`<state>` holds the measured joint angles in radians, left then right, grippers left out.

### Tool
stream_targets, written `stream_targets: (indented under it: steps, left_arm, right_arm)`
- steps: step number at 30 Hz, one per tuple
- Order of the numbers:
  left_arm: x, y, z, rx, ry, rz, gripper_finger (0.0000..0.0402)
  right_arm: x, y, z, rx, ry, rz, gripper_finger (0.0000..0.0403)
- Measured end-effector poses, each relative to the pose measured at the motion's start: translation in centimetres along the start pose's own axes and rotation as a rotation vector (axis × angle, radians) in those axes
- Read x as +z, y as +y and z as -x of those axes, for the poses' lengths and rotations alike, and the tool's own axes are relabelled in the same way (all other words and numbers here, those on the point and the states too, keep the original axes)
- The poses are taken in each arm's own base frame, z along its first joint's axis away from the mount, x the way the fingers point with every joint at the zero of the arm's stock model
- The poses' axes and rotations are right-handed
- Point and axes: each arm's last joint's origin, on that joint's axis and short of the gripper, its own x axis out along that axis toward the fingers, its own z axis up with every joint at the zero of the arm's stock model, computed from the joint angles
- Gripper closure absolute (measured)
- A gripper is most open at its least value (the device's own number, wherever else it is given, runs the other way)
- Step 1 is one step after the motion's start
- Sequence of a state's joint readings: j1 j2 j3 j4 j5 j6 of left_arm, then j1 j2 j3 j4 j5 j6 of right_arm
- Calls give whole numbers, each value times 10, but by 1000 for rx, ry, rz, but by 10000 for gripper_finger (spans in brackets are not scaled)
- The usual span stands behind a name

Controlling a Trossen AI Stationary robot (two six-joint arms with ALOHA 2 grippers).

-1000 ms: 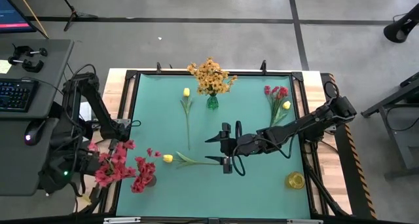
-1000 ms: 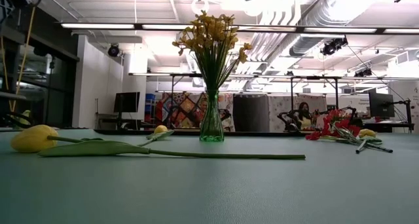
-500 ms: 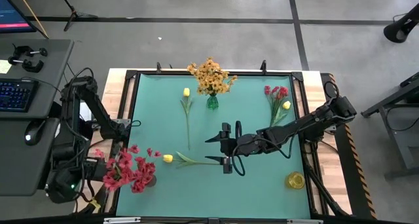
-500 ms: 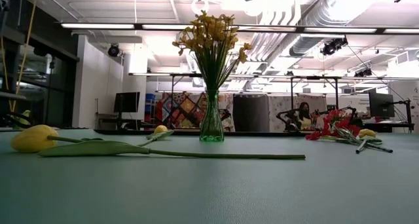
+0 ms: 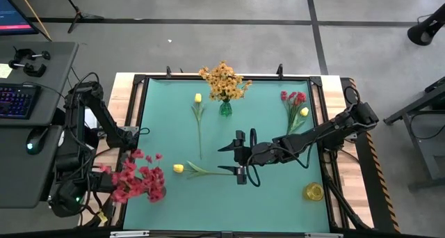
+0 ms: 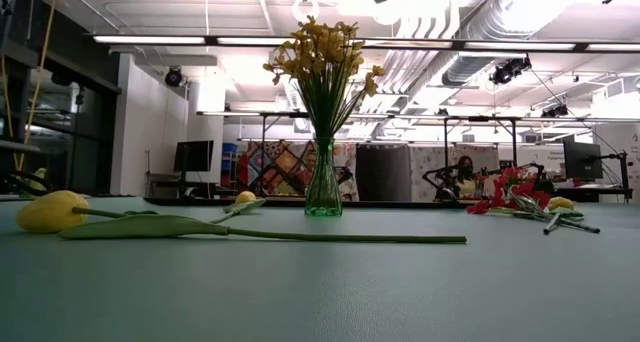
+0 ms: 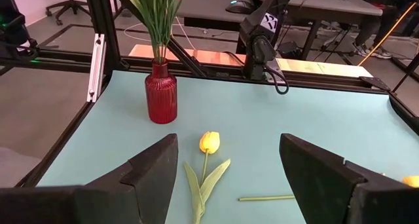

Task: Sort flowers into vase by color
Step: Put the left red flower into the red vase

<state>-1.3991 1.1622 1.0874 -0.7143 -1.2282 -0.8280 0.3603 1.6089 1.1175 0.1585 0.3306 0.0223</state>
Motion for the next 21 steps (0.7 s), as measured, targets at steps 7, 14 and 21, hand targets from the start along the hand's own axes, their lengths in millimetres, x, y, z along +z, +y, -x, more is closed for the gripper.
stream_targets:
  steps: [7, 14, 21]
  left_arm:
    - [3, 3, 2, -30, 22, 28, 227]
    - [11, 13, 8, -129, 93, 77, 199]
    - [21, 26, 16, -251, 167, 156, 197]
  right_arm:
    - [0, 0, 0, 0, 0, 0, 147]
    - [0, 0, 0, 0, 1, 0, 147]
    - [0, 0, 0, 0, 2, 1, 147]
